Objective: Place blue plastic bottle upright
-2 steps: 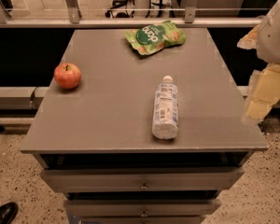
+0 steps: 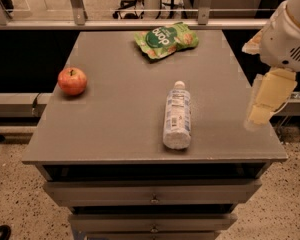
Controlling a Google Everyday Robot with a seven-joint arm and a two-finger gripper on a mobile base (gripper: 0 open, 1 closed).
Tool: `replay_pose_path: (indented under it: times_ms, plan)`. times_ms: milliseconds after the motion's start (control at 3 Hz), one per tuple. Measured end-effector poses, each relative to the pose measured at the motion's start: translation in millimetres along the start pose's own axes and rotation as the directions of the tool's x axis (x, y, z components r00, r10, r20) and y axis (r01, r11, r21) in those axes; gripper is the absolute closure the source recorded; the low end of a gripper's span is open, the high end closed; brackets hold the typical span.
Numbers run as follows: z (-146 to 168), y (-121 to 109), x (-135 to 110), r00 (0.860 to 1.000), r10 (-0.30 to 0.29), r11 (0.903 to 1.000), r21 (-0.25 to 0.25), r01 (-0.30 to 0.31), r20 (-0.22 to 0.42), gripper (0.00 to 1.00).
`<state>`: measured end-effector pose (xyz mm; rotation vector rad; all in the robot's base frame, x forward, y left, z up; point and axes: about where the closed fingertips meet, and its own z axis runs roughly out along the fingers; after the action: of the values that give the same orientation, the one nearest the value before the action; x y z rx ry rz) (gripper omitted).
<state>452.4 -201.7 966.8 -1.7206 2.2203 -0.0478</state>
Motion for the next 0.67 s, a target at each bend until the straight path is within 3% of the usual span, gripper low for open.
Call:
replay_pose_path:
  times_ms: [333,667]
  plan:
    - [28.6,-15.2,-18.2,0.997,0.063,0.9976,-0.032,-0.062,0.042,0.00]
    - [55.6,-33.3,-42.0,0.964,0.256,0.9662,-0.045,-0.254,0.068,0.00]
